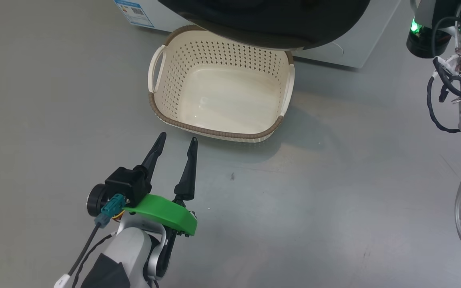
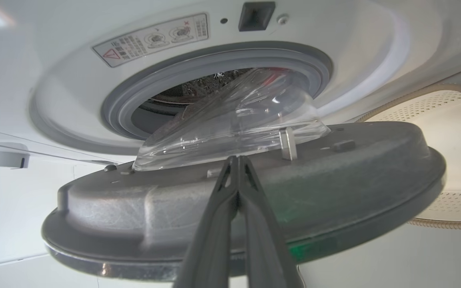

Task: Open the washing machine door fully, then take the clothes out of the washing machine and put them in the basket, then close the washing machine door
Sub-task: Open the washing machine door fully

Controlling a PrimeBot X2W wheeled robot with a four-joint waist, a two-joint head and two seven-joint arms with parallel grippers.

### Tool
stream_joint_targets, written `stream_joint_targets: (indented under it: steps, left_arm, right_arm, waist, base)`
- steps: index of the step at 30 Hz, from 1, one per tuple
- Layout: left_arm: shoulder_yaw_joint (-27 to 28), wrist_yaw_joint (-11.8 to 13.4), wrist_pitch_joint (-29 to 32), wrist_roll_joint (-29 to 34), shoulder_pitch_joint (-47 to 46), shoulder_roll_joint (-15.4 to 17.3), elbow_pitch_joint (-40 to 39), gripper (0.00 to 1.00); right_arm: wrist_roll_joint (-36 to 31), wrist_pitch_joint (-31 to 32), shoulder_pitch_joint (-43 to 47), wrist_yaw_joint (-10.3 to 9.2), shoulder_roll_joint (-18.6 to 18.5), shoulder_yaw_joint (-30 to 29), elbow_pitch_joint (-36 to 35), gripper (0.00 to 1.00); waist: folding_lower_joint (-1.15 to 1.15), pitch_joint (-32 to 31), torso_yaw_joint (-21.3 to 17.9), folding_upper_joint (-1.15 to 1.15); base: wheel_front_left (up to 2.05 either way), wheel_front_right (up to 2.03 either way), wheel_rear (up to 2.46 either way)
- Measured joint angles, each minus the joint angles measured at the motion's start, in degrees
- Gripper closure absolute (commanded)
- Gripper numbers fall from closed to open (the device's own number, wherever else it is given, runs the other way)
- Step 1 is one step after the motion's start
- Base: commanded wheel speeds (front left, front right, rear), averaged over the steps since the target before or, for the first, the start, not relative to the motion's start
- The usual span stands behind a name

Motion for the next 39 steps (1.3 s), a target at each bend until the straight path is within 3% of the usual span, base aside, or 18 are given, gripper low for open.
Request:
stream_joint_targets:
  steps: [23,26,35,39]
  left_arm:
    - [0.14,0.1,0.0,0.35,0.56,0.01,0.01,0.0]
    - [0.14,0.1,0.0,0.35,0.8,0.01,0.0,0.0]
    - [0.23,0.1,0.0,0.36,1.31,0.02,0.57,0.0]
    - [0.66,0.1,0.0,0.89,2.05,0.04,1.0,0.0]
  right_arm:
    - [0.9,1.93,1.65,0.19,0.65,1.32,0.14,1.0]
    - [-0.27,0.18,1.81,1.51,0.64,1.8,-0.23,1.0]
    - [-11.1,-7.44,5.75,8.58,-3.13,8.09,-2.66,1.0]
    - [-19.28,-14.3,7.44,9.61,-6.43,12.51,-6.2,1.0]
  waist:
    - [0.0,-1.5,-0.74,0.0]
    - [0.0,-1.68,-0.8,0.0]
    - [0.0,-3.56,-0.88,0.0]
    - [0.0,-4.89,-1.01,0.0]
  base:
    - [0.0,0.0,0.0]
    - [0.0,0.0,0.0]
    - [0.0,0.0,0.0]
    - [0.0,0.0,0.0]
